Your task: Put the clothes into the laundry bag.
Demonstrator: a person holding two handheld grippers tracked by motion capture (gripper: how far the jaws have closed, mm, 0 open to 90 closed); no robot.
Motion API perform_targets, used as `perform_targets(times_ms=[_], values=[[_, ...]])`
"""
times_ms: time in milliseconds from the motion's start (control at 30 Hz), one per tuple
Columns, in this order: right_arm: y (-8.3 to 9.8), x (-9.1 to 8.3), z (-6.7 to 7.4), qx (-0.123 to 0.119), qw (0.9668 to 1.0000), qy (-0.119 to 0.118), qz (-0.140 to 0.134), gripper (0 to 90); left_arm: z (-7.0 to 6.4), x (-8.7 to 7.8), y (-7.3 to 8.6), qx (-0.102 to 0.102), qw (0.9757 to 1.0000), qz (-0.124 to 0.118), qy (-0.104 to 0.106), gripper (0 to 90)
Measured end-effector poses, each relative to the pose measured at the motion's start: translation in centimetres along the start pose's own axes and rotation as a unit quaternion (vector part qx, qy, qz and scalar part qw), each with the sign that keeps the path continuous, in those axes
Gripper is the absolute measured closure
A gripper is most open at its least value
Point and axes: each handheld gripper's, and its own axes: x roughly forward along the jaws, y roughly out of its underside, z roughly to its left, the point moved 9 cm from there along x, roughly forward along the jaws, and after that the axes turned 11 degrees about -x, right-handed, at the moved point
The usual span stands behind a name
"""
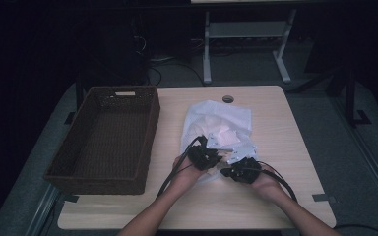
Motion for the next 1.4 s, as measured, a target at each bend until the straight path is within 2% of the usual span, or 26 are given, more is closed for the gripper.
perform_targets(times_ms=[167,367,433,533,567,700,833,933,1000,1067,1200,1333,1400], values=[[-0.1,-0.4,0.4,-0.002,0.9999,-0.014,-0.004,90.0,1.0,0.7,-0.4,0.016,0.9990,-0.002,-0.042,84.8],[-0.2,-0.5,1.2,-0.008,0.9994,-0.033,-0.007,90.0,3.2,1.4,-1.0,0.005,0.9971,-0.008,-0.076,84.8],[-0.3,-0.5,1.5,-0.008,0.9990,-0.042,-0.009,90.0,4.2,1.6,-1.3,0.009,0.9955,-0.009,-0.094,84.8],[-0.7,-0.6,2.0,-0.009,0.9984,-0.053,-0.014,90.0,5.2,2.0,-1.6,0.005,0.9936,-0.017,-0.112,84.7],[-0.8,-0.6,2.1,-0.015,0.9983,-0.055,-0.017,90.0,5.5,2.2,-1.8,0.000,0.9929,-0.022,-0.117,84.7],[-1.0,-0.6,2.8,-0.024,0.9974,-0.066,-0.019,90.0,6.8,2.8,-2.3,0.005,0.9899,-0.022,-0.140,84.1],[-0.9,-0.8,2.5,-0.014,0.9977,-0.063,-0.023,90.0,6.6,2.7,-2.4,-0.020,0.9923,-0.027,-0.119,81.9],[-1.0,-1.1,2.2,-0.006,0.9979,-0.058,-0.027,90.0,6.3,2.0,-2.5,-0.054,0.9945,-0.040,-0.080,75.4],[-1.0,-1.3,2.0,0.000,0.9981,-0.054,-0.030,90.0,5.7,1.3,-2.5,-0.068,0.9953,-0.040,-0.056,66.9],[-0.9,-1.4,1.7,0.003,0.9983,-0.051,-0.030,90.0,4.9,0.4,-2.3,-0.068,0.9963,-0.040,-0.035,59.8],[-0.7,-1.5,1.4,0.007,0.9985,-0.045,-0.030,90.0,3.3,-2.1,-1.9,-0.056,0.9976,-0.039,-0.008,54.8],[-0.7,-1.4,1.3,0.009,0.9985,-0.044,-0.031,90.0,2.8,-4.2,-1.7,-0.057,0.9972,-0.050,0.002,54.7],[-0.7,-1.4,1.3,0.004,0.9985,-0.045,-0.031,90.0,3.1,-5.3,-1.8,-0.055,0.9968,-0.059,-0.002,54.9]])
